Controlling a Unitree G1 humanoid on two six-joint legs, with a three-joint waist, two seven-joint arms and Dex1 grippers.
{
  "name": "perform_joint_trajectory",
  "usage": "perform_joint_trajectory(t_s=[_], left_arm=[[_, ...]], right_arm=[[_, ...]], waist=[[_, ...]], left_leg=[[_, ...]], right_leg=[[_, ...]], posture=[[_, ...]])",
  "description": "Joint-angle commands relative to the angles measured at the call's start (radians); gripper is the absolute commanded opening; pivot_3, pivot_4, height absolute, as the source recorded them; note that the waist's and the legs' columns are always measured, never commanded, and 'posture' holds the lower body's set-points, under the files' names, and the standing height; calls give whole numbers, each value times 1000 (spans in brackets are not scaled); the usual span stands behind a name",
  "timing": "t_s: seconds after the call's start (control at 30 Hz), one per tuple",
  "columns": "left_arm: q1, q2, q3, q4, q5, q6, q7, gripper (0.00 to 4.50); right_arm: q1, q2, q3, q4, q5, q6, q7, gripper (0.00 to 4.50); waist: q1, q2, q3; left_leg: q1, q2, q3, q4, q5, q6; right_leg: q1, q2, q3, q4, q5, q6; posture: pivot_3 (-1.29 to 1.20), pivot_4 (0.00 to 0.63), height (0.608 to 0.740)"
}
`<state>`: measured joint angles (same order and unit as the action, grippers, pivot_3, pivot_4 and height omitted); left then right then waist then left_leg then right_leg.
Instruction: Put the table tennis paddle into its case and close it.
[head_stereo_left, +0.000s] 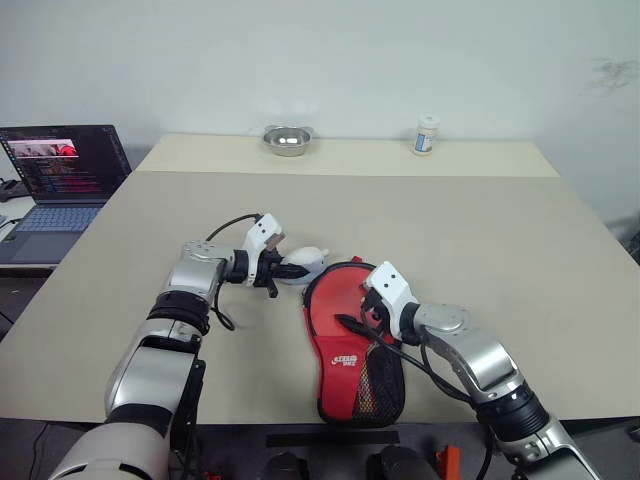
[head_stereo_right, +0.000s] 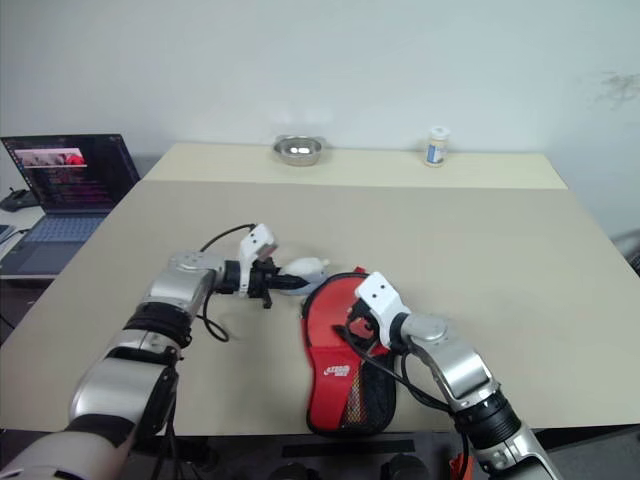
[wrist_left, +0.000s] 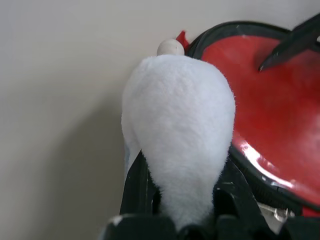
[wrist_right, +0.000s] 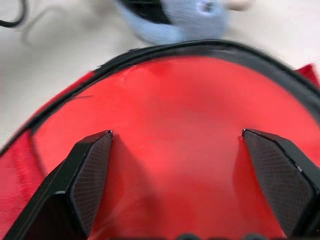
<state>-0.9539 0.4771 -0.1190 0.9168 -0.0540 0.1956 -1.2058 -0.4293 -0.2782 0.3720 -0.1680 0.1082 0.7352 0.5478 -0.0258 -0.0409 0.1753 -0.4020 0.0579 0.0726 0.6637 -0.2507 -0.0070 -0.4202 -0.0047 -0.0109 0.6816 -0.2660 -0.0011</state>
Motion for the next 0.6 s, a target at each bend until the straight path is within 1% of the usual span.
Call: perform_joint_trajectory(t_s=[0.03, 0.13, 0.3, 0.43, 0.6], left_arm=[[-109, -51, -8, 53, 34, -58, 71, 307], [-177, -89, -14, 160, 78, -115, 153, 306], [-283, -154, -35, 326, 167, -205, 347, 305], [-329, -206, -70, 394, 256, -260, 502, 305], [-386, -302, -74, 428, 311, -302, 641, 304]], right_arm=[[39, -18, 71, 33, -26, 77, 8, 4500], [39, -23, 79, 38, -36, 90, 6, 4500], [36, -25, 84, 31, -31, 110, 9, 4500], [34, -23, 84, 14, -22, 142, 8, 4500], [50, -27, 87, -11, -18, 178, 3, 4500]], waist=[[4, -1, -1], [3, -2, -2], [0, -2, -3], [0, -2, -3], [1, -3, -3]], left_leg=[[0, 0, 0, 0, 0, 0], [0, -2, -1, 1, 0, 0], [1, -4, 0, 1, 0, 0], [1, -5, 0, 1, 0, 0], [0, -9, 0, 1, 0, 0]], right_leg=[[0, 0, 0, 0, 0, 0], [1, 0, 0, 0, 0, 1], [1, -1, 1, 0, 1, 2], [1, -2, 1, 0, 1, 2], [1, -5, 0, 0, 1, 2]], posture=[[0, 150, 740], [0, 150, 740], [0, 150, 740], [0, 150, 740], [0, 150, 740]])
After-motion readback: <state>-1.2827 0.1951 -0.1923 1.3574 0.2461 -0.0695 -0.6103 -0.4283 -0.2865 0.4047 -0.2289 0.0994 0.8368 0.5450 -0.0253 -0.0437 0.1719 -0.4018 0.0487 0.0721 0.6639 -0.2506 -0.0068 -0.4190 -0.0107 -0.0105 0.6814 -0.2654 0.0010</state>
